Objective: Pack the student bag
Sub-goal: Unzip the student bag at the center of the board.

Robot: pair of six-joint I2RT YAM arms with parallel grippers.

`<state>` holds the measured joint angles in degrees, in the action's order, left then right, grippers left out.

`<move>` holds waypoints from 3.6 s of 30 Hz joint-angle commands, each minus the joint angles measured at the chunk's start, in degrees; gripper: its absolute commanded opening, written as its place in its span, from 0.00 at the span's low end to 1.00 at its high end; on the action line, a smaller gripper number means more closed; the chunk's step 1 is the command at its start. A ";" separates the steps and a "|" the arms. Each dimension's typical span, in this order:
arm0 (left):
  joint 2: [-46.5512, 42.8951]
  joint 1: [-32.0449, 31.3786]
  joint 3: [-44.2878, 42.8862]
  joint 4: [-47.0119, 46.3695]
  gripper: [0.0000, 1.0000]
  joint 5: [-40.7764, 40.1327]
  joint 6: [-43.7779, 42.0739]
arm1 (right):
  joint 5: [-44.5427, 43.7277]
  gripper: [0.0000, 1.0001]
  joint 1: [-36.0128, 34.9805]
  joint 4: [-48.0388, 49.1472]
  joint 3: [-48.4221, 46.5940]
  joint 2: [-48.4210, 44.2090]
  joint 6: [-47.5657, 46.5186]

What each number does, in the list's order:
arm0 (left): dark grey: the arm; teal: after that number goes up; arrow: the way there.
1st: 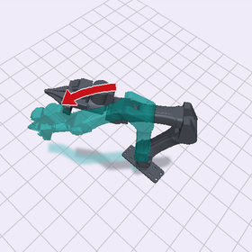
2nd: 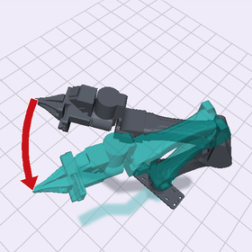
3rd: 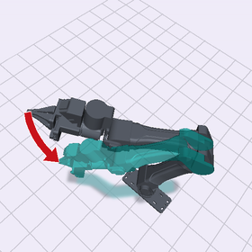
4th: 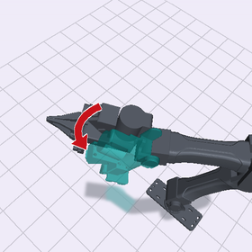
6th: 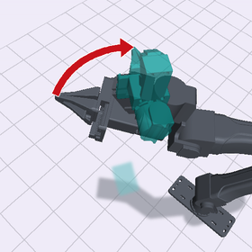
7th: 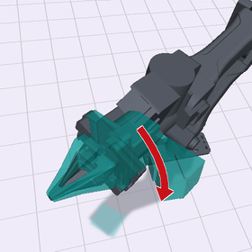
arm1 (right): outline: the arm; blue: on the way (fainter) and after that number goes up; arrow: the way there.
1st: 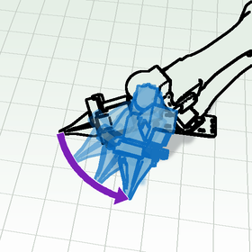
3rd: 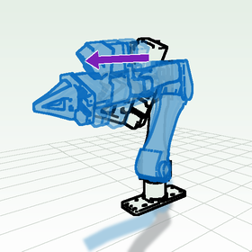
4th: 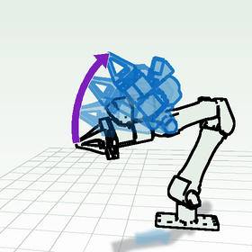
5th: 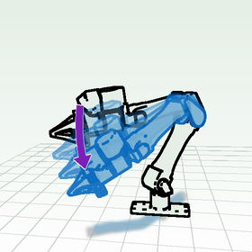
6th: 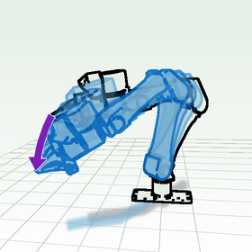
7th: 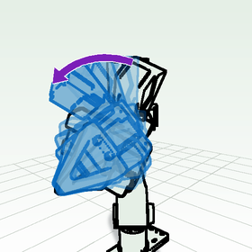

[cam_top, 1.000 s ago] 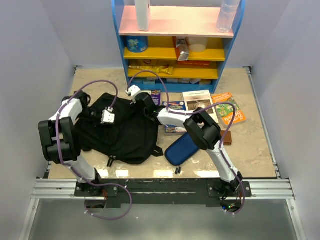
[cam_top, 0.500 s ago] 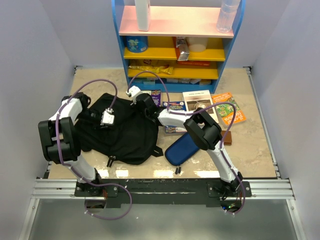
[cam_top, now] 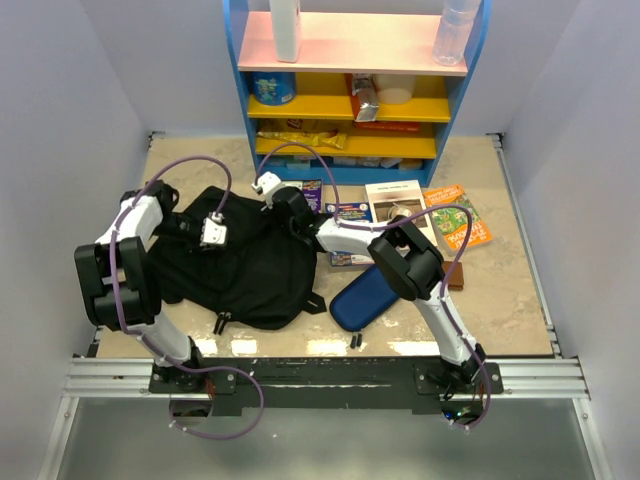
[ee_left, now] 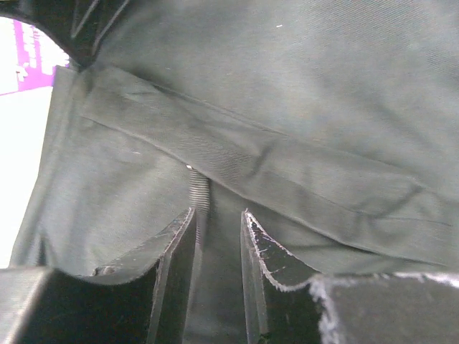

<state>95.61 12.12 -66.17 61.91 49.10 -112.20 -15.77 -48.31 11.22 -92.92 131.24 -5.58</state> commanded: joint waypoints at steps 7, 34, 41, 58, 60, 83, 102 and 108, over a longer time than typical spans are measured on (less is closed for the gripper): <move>3.26 -0.87 1.05 -10.06 0.38 4.08 -5.22 | -3.39 0.00 1.91 0.73 1.34 -3.18 -2.24; 2.22 -2.19 -1.95 8.31 0.00 -3.83 -10.58 | -7.78 0.00 2.52 -3.92 -4.54 0.94 -2.68; -0.86 1.23 3.66 13.50 0.00 -9.19 -11.20 | -13.14 0.00 4.02 -6.39 -8.67 3.06 -0.48; -11.16 8.45 13.52 13.59 0.00 -16.41 -14.80 | -23.00 0.14 3.93 -7.98 -11.94 2.80 2.41; -10.10 8.45 12.74 13.59 0.06 -12.65 -14.45 | -21.33 0.51 3.14 -6.83 -9.30 0.43 3.82; 5.99 12.40 0.07 4.64 0.40 19.71 1.89 | -21.16 0.62 -7.94 -13.68 -4.64 -10.20 21.13; 1.86 0.72 2.36 1.28 0.39 13.56 6.65 | 2.23 0.67 -7.85 -12.72 2.66 -11.53 37.22; -1.65 -2.62 8.94 -6.16 0.43 9.00 8.92 | 5.74 0.71 -7.93 -12.19 1.09 -12.06 42.40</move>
<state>97.58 11.81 -60.97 59.09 57.74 -104.47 -13.52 -56.23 -3.11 -88.25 120.49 32.10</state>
